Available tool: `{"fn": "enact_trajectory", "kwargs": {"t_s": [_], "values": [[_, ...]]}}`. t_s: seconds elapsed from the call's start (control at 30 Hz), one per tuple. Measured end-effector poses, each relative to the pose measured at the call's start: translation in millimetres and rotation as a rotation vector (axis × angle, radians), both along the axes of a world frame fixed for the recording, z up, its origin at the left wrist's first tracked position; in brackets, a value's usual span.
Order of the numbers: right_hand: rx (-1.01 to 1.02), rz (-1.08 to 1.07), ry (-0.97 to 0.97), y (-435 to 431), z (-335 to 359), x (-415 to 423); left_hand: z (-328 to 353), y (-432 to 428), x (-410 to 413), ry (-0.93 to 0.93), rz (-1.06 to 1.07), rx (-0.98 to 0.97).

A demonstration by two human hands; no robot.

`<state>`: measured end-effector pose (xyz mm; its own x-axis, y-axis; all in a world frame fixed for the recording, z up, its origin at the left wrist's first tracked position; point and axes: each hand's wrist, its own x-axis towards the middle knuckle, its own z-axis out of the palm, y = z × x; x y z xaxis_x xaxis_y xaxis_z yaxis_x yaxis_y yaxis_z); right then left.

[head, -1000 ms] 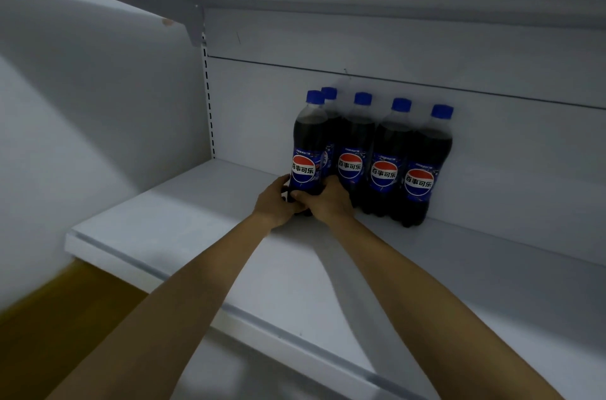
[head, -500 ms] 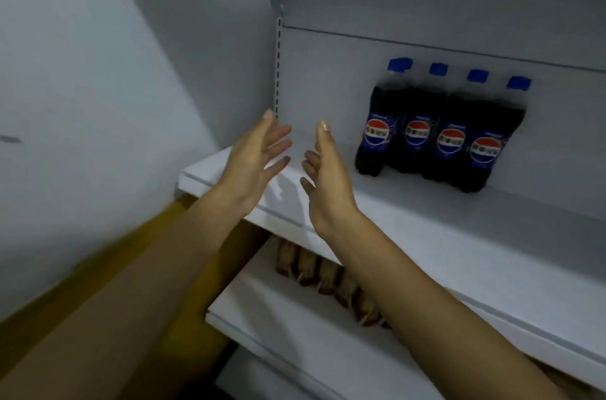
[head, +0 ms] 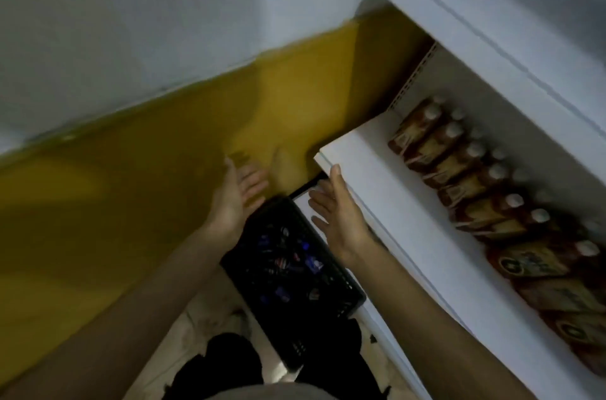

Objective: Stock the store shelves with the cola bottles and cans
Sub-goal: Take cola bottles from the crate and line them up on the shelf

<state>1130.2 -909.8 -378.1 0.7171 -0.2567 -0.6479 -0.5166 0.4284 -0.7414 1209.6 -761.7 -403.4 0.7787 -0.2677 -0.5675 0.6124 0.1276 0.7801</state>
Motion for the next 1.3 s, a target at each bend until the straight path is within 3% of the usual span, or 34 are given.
{"fn": "enact_trajectory", "kwargs": {"t_s": [0.13,0.27,0.47,0.73,0.97,1.07,1.3], "values": [[0.123,-0.036,0.212,2.3,-100.1,-33.8,-83.3,23.6,-15.9,0.185,0.034,0.102],[0.149,-0.031,0.402,-1.8,-207.9,-61.5,-167.8,28.1,-36.2,0.330,-0.085,0.228],[-0.074,0.256,0.644,-1.2,-373.5,-95.8,-311.3,9.4,-67.7,0.545,-0.154,0.346],[-0.347,0.628,0.659,-12.2,-535.0,-124.8,-487.9,-49.1,-143.2,0.881,0.093,0.242],[-0.554,0.921,0.544,-14.6,-674.5,-106.8,-631.5,-62.9,-167.0,0.811,0.000,0.489],[-0.690,1.069,0.481,-9.6,-725.0,-96.6,-680.6,-71.3,-161.9,0.815,-0.034,0.450],[-0.828,1.320,0.497,-2.2,-755.1,-71.2,-700.4,-70.4,-171.3,0.760,0.107,0.432]]}}
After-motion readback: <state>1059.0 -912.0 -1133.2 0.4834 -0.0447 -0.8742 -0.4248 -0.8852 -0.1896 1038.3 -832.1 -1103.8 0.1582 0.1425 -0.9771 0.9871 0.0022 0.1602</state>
